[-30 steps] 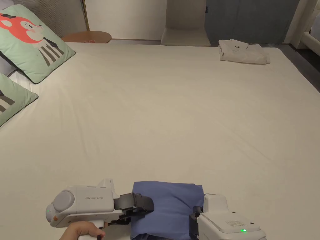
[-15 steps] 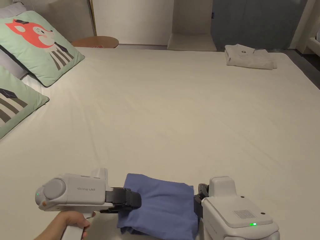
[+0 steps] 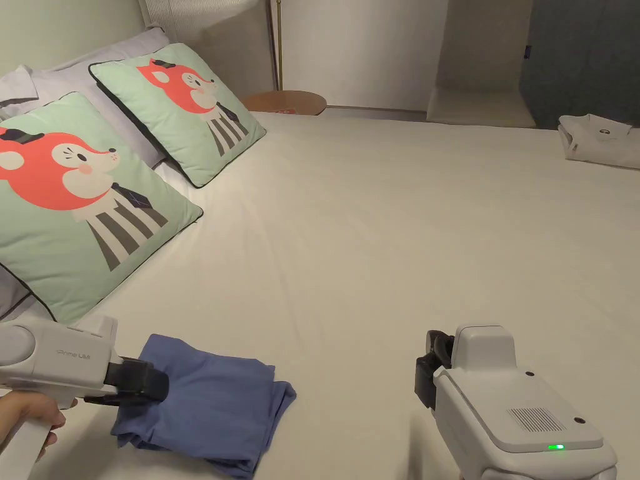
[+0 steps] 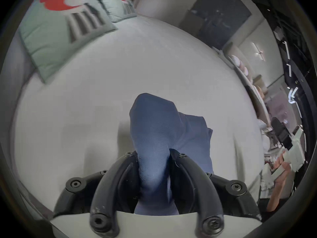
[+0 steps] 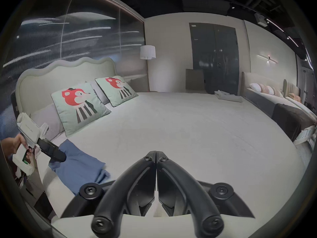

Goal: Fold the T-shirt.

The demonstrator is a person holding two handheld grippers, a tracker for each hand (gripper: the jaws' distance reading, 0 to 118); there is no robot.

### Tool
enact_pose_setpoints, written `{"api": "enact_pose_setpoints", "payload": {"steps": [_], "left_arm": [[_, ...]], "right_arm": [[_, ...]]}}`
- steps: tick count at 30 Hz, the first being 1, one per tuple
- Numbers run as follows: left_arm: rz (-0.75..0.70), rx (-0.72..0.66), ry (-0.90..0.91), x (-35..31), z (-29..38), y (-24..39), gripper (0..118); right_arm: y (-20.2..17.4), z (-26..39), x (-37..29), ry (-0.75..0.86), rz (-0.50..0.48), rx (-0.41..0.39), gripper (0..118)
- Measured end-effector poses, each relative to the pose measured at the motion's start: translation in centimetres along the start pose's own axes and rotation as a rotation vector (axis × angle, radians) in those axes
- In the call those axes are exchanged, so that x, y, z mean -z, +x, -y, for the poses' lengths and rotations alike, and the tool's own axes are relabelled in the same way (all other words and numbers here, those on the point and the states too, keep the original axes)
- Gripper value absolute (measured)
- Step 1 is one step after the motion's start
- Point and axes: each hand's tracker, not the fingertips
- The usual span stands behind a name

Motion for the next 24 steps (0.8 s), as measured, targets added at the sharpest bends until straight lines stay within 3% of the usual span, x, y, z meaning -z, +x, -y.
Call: {"api": "enact_pose_setpoints", "payload": {"steps": [7, 12, 13, 17, 24], "left_arm": [[-0.112, -0.061, 0.022, -2.1, -2.0, -8.5, 23], [-0.149, -0.088, 0.039, -2.2, -2.2, -8.6, 27], [-0.161, -0.075, 0.048, -2.1, -2.1, -8.4, 35], [-0.253, -0.031, 0.088, -2.1, -1.7, -7.1, 110], [-0.288, 0.012, 0.314, -5.3, -1.2, -1.9, 109]], "right_arm": [[-4.5, -0.6, 3.3, -0.012, -0.056, -0.041, 0], [-5.2, -0.4, 3.7, -0.027, -0.066, -0.061, 0], [-5.0, 0.0, 3.8, -0.028, -0.066, -0.063, 0], [-4.3, 0.0, 3.0, -0.026, -0.054, -0.067, 0], [-2.3, -1.8, -0.6, 0.036, -0.023, -0.062, 0]]}}
